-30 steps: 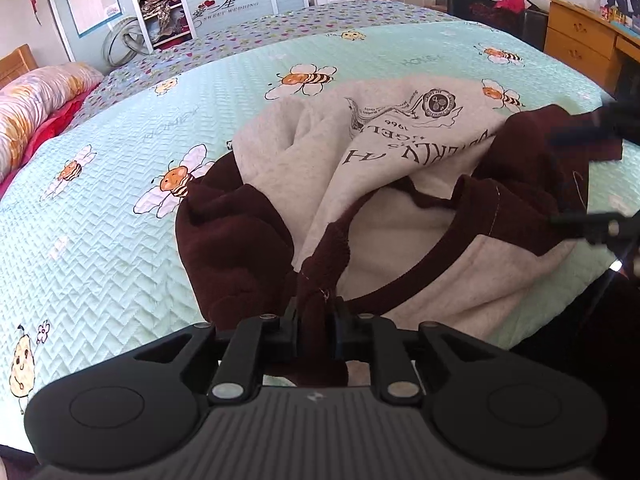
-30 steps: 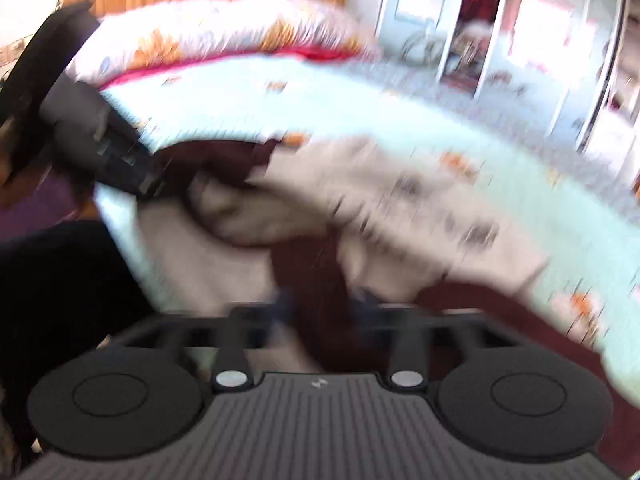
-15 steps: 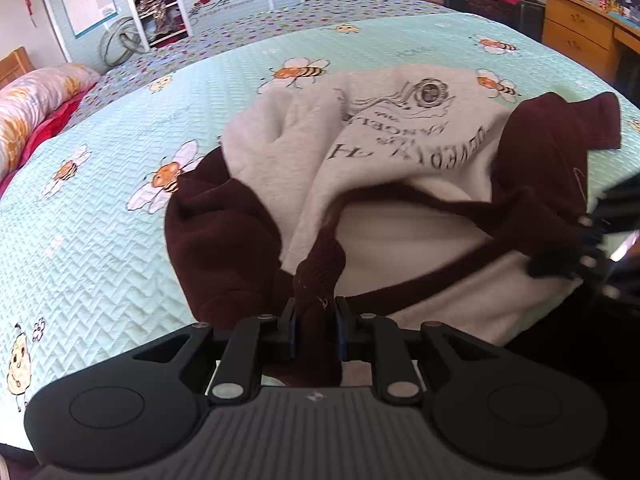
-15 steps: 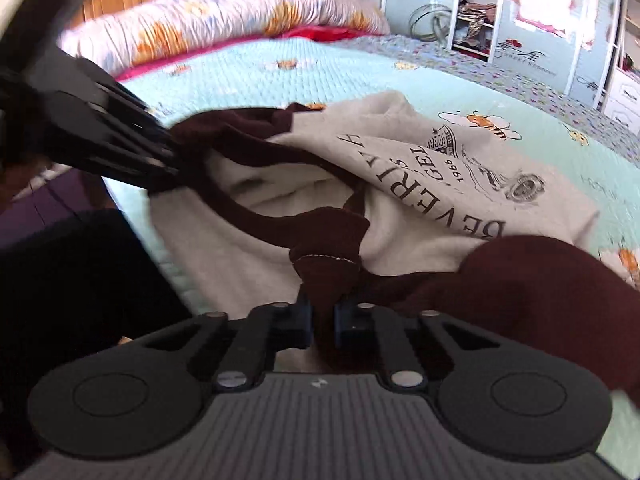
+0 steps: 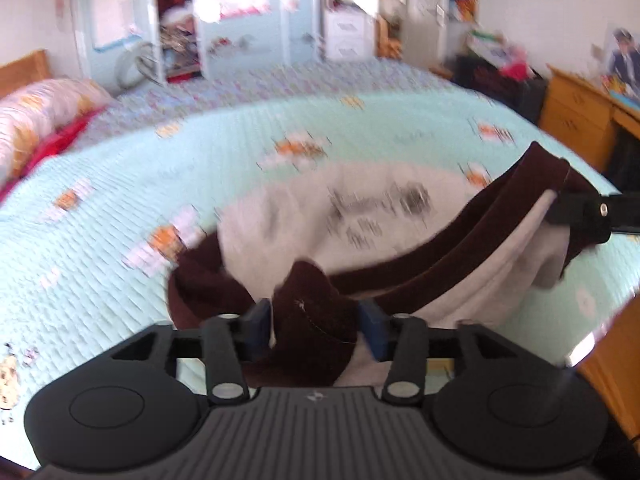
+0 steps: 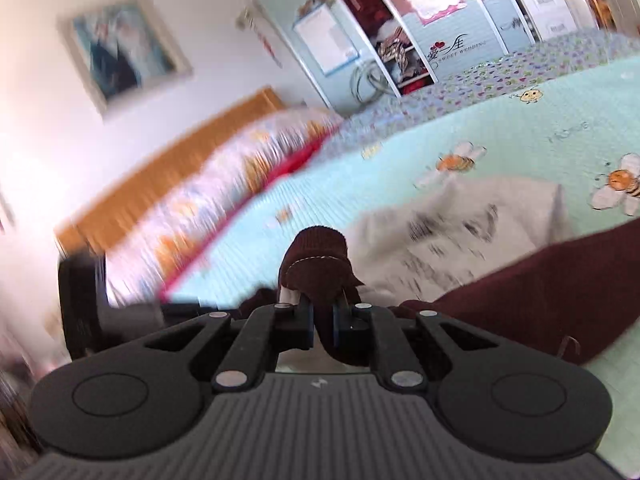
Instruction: Fold clothes
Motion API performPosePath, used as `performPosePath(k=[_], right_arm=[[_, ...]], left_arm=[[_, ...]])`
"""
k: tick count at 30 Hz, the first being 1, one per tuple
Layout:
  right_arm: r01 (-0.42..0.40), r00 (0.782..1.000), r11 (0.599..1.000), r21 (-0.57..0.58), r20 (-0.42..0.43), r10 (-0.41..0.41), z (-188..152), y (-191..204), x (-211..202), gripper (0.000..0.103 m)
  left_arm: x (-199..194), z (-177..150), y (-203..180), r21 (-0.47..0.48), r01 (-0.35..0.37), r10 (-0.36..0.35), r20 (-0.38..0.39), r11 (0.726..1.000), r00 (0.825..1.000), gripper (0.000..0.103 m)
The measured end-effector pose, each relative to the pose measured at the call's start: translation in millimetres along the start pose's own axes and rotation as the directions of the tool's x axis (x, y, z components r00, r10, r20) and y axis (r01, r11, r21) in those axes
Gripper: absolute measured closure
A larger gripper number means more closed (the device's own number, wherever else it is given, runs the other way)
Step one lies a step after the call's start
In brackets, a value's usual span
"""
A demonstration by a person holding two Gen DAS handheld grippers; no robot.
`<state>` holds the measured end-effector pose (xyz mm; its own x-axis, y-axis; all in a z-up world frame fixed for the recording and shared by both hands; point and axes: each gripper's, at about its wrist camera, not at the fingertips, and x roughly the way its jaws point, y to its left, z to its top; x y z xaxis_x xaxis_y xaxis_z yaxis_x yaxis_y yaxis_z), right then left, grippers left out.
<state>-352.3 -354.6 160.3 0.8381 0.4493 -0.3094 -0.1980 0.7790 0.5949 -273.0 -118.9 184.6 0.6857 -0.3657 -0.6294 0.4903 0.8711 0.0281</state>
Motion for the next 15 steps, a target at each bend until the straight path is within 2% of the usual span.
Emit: performPosePath(k=[3, 6, 9, 15], right_arm=[[-0.037, 0.996, 0.995, 0.091, 0.078, 0.030, 29.8, -7.7, 1.4, 0.091], [-0.065, 0.986, 0.988, 0.137, 0.161, 0.042, 59.1, -11.5, -0.8, 0.091], [-0.038, 0.974, 0.993, 0.108, 0.227, 0.013, 89.6, -8.0, -6.0, 0.091], [-0.040, 0.936, 0.991, 0.126, 0.351, -0.007, 143.9, -10.8, -21.4, 0.091]], left_arm=[[-21.3, 12.1, 13.4, -0.099, 0.041, -0.032, 0.091, 0.994, 0.995, 0.030], [-35.9, 11.4, 22.9, -0.148, 0.095, -0.074, 0.143, 0.984, 0.987, 0.029], [-33.4, 3.2, 22.3, -0.135, 0.072, -0.058, 0.106, 0.988, 0.993, 0.028], [-19.5, -19.8, 26.0, -0.149, 0.052, -0.051, 0.016, 0.987, 0.999, 0.029]])
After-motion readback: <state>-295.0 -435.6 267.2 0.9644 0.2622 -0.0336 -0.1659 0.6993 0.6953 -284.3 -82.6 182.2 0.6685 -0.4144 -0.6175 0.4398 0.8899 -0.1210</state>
